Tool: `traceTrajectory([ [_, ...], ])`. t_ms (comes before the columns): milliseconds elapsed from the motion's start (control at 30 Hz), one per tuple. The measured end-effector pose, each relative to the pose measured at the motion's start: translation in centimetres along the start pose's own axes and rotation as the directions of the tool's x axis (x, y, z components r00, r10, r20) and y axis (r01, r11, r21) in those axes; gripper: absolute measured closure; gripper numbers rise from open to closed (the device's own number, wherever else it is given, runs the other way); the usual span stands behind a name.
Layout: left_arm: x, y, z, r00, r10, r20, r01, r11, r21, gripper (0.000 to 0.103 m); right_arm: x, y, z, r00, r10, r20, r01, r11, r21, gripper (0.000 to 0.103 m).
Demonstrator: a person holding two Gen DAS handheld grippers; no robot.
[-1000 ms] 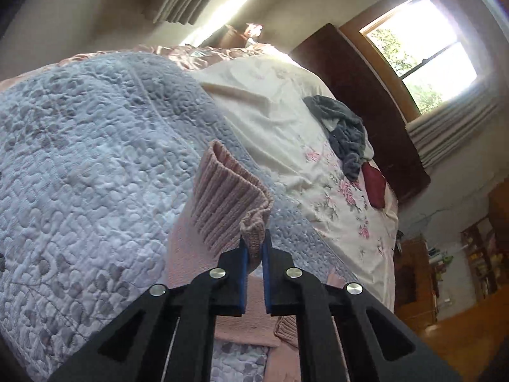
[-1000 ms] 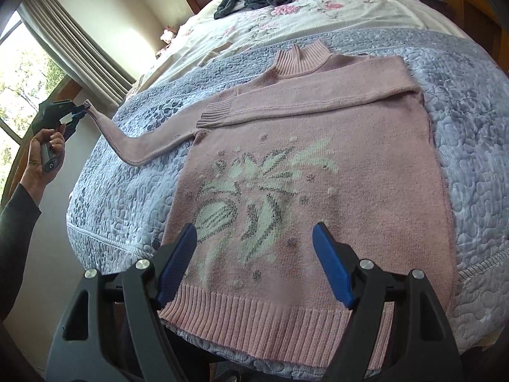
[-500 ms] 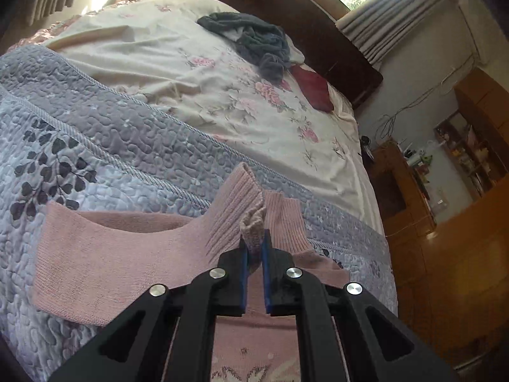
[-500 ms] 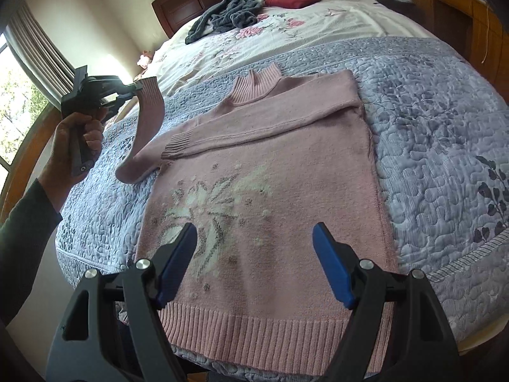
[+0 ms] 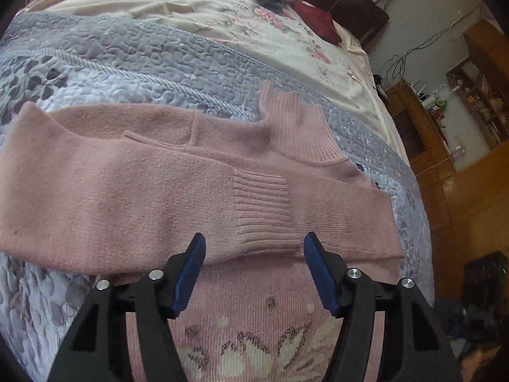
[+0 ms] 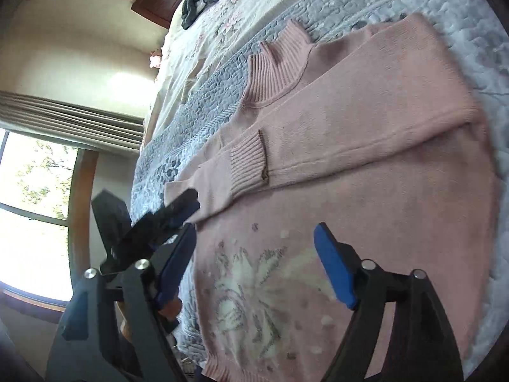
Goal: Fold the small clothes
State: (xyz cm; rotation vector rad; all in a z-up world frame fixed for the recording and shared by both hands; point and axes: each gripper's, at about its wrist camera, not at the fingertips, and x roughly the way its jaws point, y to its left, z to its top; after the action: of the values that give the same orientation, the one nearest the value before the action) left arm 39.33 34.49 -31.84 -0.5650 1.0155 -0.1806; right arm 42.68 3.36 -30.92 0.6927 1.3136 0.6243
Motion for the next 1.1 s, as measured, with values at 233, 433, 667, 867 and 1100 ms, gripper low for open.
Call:
traceTrajectory([
  [233,-6.2,3.1,-7.2,0.998,-0.049,0.043,0.053,0.992,-0.118,0.032,12.3,-0.5,7.1,0.98,0.042,-0.193,-0.013,0.989,0.147,0.048],
  [433,-7.9,4.5,-11.6,0.998,-0.059,0.031,0.064,0.981,-0.186,0.032,15.7,0.8,7.1,0.971,-0.081,-0.224,0.101,0.992,0.079,0.043],
  [667,-9.1,6.0,-13.0,0.998,-0.042,0.042,0.051,0.969,-0.243,0.032,13.6,2.8,8.0,0.98,-0.087,-0.178,0.095,0.995,0.038,0.097],
  [867,-11.1,6.6,-13.4,0.998,-0.015,0.059,0.03,0.966,-0.255,0.032,8.0,7.1,9.1,0.994,-0.059,-0.088,0.052,0.996,-0.074,0.099],
  [1100,-13.7,7.5,-12.9,0.995,-0.001,0.101,0.03,0.959,-0.281,0.032,-1.8,7.5,12.2,0.993,-0.098,0.072,0.107,0.987,-0.124,0.099],
])
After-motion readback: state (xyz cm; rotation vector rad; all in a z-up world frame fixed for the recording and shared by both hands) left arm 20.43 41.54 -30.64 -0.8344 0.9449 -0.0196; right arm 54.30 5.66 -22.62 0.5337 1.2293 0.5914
